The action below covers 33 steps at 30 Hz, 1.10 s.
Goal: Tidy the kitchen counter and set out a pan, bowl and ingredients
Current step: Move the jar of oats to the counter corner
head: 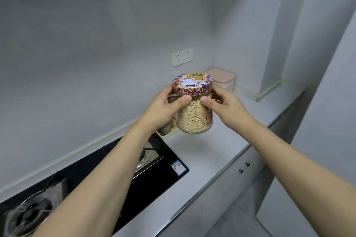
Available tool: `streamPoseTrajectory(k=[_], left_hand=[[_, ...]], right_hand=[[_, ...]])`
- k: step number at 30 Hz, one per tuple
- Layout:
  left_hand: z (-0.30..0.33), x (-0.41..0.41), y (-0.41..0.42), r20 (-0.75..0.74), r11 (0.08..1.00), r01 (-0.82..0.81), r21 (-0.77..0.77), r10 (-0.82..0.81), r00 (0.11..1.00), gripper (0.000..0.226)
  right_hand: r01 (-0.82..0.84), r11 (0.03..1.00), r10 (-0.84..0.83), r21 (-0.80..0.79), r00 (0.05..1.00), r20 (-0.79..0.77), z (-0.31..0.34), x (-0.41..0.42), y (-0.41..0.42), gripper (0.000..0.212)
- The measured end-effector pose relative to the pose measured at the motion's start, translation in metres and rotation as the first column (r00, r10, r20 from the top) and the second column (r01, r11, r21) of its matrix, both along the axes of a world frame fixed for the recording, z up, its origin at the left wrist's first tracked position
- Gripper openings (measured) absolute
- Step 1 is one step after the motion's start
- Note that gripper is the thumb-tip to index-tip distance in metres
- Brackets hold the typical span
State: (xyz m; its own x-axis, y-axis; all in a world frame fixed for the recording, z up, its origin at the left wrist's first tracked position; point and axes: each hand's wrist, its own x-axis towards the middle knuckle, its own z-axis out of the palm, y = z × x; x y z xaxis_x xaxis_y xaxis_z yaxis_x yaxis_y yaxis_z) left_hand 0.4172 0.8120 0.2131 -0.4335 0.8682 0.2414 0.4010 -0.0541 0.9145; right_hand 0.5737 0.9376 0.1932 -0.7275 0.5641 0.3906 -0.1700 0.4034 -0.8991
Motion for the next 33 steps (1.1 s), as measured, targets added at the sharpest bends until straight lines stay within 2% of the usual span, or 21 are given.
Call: streamPoseTrajectory(k=[4,10,14,18,22,30,33], left_hand=[[-0.019,-0.011,0.066,0.038,0.999,0.038,0.015,-0.039,0.999,0.064],[-0.04,-0.033,0.168,0.056,0.996,0.086,0.001,-0.086,0.995,0.059],[-0.053,-0.034,0.23,0.061,0.993,0.117,0.016,-0.117,0.991,0.056],[-0.071,-0.031,0.288,0.083,0.994,0.108,0.017,-0.109,0.991,0.054],[-0.091,-0.031,0.335,0.095,0.996,0.084,0.012,-0.085,0.992,0.05],[-0.137,-0.053,0.426,0.113,0.99,0.077,-0.117,-0.063,0.992,0.062],[-0.155,-0.061,0.448,0.142,0.985,0.083,-0.15,-0.062,0.988,0.063]], right_hand=[[0.025,1.0,-0.025,-0.014,0.999,0.026,-0.013,-0.007,0.059,0.03],[0.062,0.993,-0.054,-0.104,0.995,0.079,-0.028,-0.018,0.147,0.039],[0.088,0.977,-0.074,-0.192,0.994,0.075,-0.038,-0.018,0.202,0.037],[0.178,0.931,-0.151,-0.318,0.982,0.11,-0.04,-0.022,0.257,0.035],[0.276,0.894,-0.217,-0.353,0.956,0.199,-0.056,-0.035,0.305,0.037],[0.271,0.801,-0.184,-0.533,0.96,0.21,-0.101,-0.053,0.392,0.032],[0.292,0.778,-0.197,-0.556,0.954,0.226,-0.117,-0.063,0.416,0.031]])
